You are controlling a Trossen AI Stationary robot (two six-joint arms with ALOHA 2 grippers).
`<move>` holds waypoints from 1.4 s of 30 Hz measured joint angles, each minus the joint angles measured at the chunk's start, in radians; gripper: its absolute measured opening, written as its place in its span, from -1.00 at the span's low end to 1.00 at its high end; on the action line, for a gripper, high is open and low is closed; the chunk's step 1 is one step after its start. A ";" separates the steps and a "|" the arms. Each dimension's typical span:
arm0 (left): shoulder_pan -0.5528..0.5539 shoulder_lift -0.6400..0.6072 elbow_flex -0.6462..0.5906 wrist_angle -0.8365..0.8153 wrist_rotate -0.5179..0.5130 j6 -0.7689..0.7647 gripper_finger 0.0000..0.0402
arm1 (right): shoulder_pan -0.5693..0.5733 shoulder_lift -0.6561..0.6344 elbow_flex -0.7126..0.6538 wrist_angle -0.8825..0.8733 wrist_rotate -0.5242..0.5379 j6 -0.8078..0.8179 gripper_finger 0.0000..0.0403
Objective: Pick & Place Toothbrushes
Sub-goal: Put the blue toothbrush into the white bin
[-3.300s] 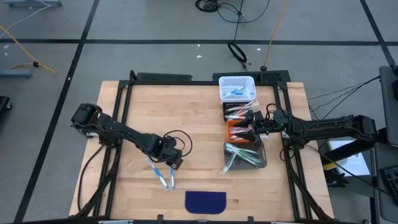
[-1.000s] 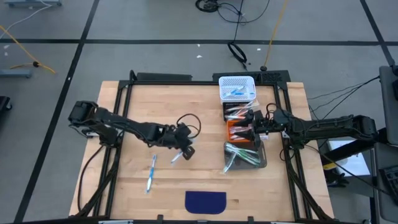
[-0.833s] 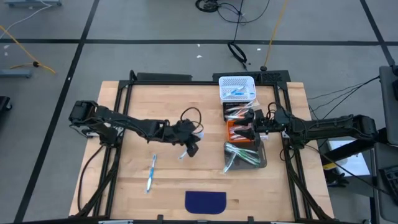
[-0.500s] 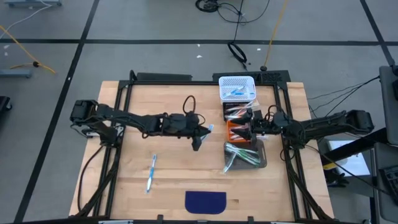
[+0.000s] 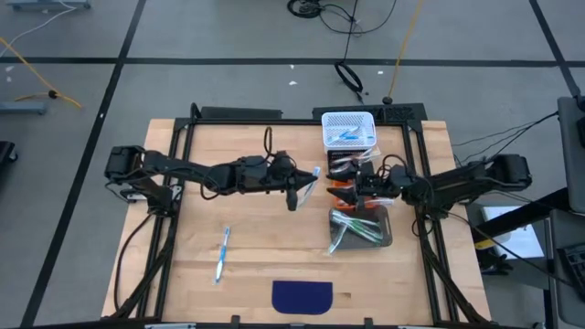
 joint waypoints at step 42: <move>0.026 0.011 0.000 0.053 -0.008 0.084 -0.99 | -0.005 0.136 0.153 -0.007 0.060 -0.102 -0.53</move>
